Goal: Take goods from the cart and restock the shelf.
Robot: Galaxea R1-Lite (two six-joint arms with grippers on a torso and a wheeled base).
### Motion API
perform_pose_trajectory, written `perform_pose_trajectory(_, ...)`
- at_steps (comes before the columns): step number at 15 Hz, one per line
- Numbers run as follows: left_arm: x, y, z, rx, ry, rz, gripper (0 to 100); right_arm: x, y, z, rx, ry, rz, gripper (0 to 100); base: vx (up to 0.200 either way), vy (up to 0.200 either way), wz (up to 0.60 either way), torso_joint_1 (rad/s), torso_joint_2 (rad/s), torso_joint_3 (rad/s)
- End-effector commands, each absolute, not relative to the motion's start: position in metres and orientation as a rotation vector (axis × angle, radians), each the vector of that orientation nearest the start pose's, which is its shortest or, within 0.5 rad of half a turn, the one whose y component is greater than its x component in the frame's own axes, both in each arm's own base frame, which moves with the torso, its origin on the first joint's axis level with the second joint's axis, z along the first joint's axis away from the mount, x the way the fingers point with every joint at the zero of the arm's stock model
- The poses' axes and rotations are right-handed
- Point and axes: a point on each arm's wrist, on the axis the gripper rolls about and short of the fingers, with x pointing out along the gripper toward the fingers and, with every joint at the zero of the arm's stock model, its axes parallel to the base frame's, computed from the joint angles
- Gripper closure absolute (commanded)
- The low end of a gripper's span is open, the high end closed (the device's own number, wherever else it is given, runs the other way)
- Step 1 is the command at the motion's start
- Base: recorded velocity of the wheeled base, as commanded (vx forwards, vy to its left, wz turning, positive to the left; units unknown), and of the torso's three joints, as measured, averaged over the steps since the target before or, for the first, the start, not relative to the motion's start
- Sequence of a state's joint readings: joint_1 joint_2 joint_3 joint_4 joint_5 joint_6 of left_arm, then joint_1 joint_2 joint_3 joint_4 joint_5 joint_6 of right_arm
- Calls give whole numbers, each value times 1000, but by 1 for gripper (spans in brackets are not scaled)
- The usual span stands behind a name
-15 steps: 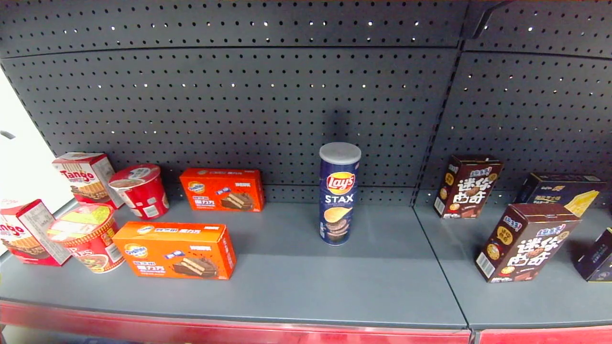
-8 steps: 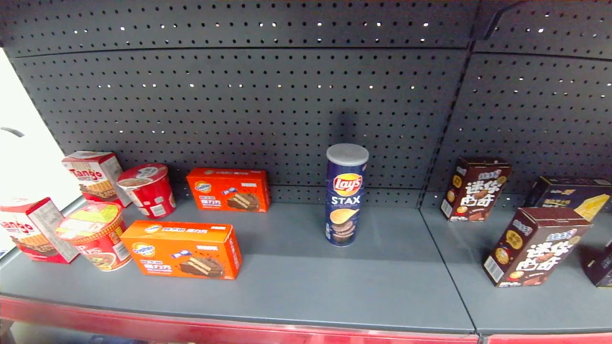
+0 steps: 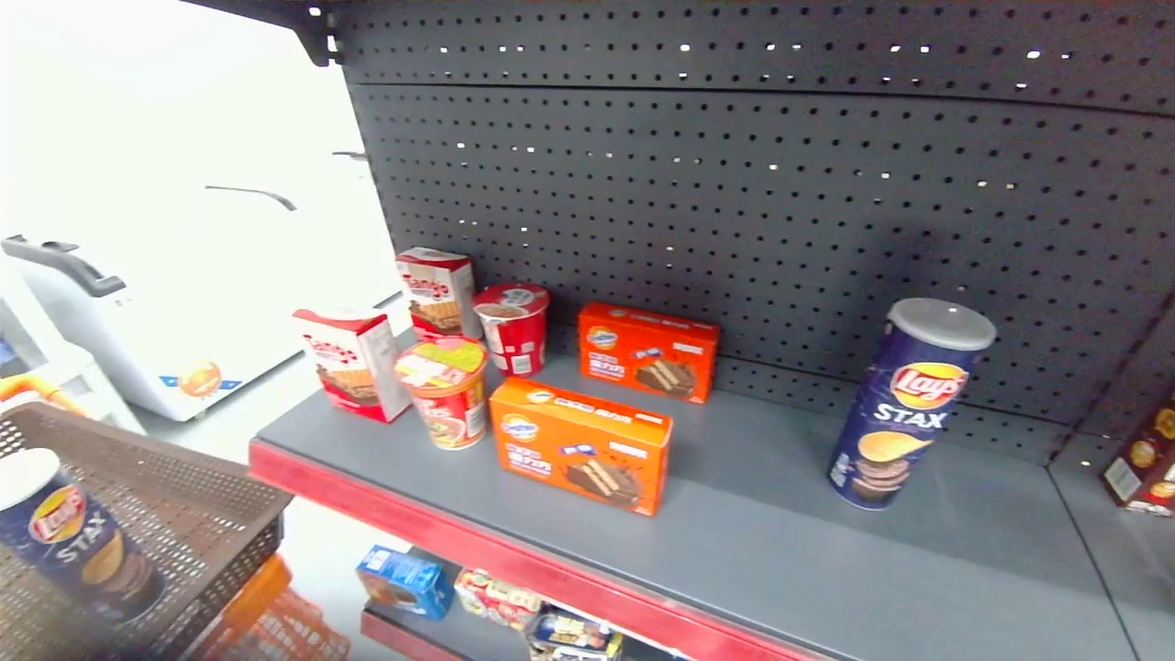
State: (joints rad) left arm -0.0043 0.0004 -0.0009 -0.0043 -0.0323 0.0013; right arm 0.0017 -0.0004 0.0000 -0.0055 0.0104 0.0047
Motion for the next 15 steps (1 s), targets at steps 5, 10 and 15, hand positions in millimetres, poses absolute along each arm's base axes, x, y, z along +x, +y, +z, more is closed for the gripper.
perform_pose_trajectory(5,-23,-1,76,2,-6,-37,0,-23,0,76,5,-6,12,0,0,0,600,1,5,3)
perform_pose_trajectory(10,-23,-1,76,2,-6,-37,0,-23,0,76,5,-6,12,0,0,0,600,3,2,3)
perform_pose_trajectory(15,-23,-1,76,6,-5,-37,0,-23,0,76,6,-8,12,0,0,0,360,1,0,1)
